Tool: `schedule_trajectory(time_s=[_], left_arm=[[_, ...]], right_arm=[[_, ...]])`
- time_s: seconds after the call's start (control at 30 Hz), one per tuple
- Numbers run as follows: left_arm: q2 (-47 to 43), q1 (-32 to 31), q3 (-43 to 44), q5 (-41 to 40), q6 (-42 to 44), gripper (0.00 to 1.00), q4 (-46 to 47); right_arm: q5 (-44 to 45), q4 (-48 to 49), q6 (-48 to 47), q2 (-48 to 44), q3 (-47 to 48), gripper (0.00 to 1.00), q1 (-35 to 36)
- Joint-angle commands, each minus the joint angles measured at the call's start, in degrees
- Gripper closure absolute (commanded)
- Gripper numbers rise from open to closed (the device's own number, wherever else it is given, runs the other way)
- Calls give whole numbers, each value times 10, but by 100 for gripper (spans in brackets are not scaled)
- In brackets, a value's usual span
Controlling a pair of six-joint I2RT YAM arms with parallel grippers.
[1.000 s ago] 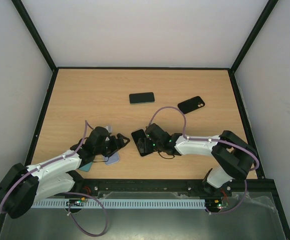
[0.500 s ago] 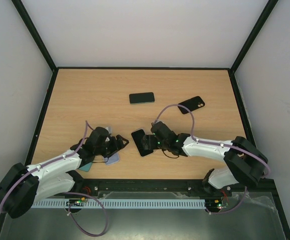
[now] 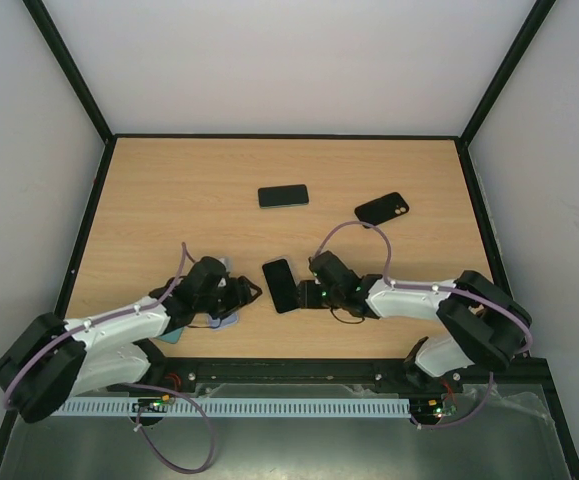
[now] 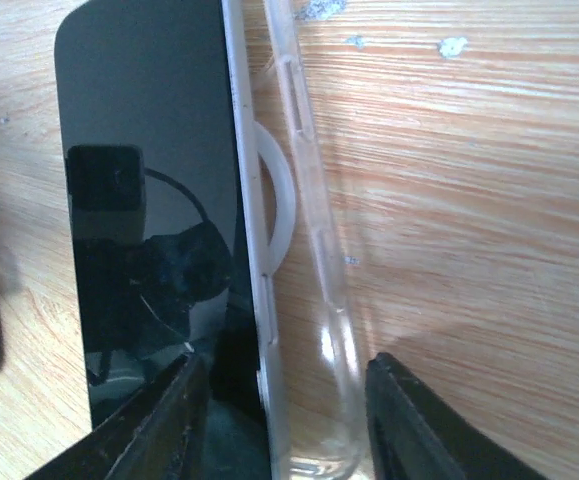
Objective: Put the phone into the phone case
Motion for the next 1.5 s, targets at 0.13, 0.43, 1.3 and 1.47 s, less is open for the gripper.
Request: schedule_trajectory(time_s=[0.13, 0.43, 1.3, 1.47], left_arm=[[78, -36, 30, -4, -16, 39, 60], [139, -56, 42, -23, -17, 59, 83], [96, -65, 84, -82, 0, 48, -28], [66, -83, 72, -58, -9, 44, -42]], right_arm=[[-7, 25, 91, 13, -28, 68, 32], [-1, 99, 155, 3, -64, 83, 46], [-9, 173, 191, -6, -89, 85, 48], [-16, 152, 196, -36, -88, 82, 49]])
